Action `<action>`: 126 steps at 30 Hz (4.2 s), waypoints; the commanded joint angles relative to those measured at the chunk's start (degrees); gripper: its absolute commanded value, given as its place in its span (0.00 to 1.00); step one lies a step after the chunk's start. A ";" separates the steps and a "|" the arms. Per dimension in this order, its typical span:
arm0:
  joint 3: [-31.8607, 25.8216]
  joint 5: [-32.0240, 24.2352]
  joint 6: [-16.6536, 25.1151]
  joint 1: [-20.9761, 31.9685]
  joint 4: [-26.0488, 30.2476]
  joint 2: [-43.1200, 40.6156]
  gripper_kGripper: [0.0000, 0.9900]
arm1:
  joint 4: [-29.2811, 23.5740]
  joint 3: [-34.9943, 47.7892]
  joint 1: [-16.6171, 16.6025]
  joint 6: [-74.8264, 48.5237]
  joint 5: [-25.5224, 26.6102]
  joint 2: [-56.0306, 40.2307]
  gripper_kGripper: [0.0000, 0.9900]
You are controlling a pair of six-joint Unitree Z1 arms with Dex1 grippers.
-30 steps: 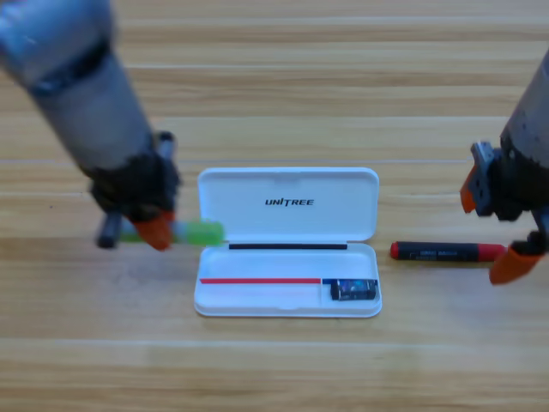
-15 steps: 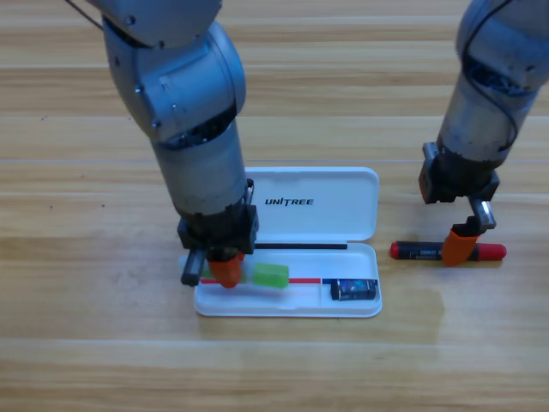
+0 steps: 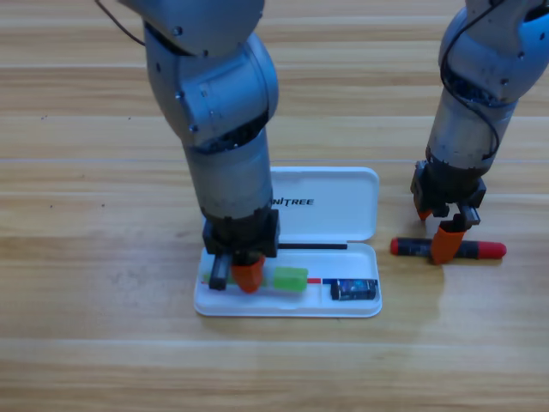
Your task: Clean up eraser and pencils
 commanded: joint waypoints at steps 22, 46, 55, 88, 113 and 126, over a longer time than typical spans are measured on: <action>-0.29 -1.35 -3.76 -1.31 0.81 3.99 1.00 | 5.40 2.26 -0.48 2.43 1.78 -7.49 0.00; 5.07 -3.37 3.80 9.85 6.79 -12.10 1.00 | 11.64 -11.19 14.20 9.72 5.56 -1.61 0.00; 9.46 -7.06 10.04 19.43 6.61 -15.00 1.00 | 12.34 -20.77 15.78 11.30 4.07 7.27 0.00; 12.80 -9.08 10.21 19.95 3.62 -12.71 1.00 | 12.34 -26.75 16.74 14.91 4.68 10.61 0.87; -1.44 -18.75 9.69 29.36 0.37 -7.17 0.84 | -0.93 6.39 16.31 29.94 30.79 -45.29 1.00; -7.15 -32.29 15.22 32.52 -3.41 3.37 0.00 | -1.99 9.90 17.27 30.20 33.07 -46.87 1.00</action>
